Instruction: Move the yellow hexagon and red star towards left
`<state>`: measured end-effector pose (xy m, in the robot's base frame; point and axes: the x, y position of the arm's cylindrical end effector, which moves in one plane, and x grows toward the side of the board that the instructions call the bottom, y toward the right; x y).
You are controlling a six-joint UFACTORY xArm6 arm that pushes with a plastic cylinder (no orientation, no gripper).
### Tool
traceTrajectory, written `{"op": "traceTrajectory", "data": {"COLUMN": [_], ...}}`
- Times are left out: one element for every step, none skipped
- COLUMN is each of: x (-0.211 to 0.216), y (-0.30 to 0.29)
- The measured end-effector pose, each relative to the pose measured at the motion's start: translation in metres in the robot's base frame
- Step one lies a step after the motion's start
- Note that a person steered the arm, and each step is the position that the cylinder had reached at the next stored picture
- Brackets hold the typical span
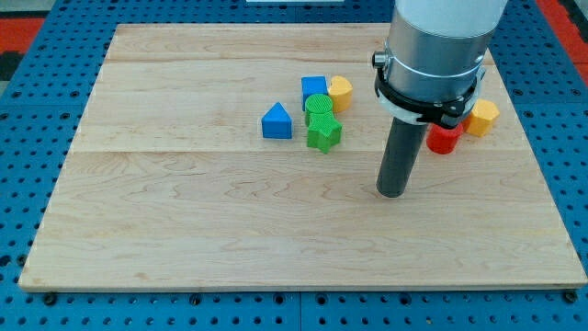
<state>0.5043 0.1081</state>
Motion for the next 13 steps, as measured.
{"op": "traceTrajectory", "data": {"x": [0.0,0.001,0.001,0.001,0.005,0.008,0.01,0.013,0.016,0.023,0.023,0.004,-0.002], "y": [-0.001,-0.003,-0.003,-0.002,-0.001,-0.001,-0.001,-0.001,-0.001,-0.001,-0.018,-0.036,-0.022]}}
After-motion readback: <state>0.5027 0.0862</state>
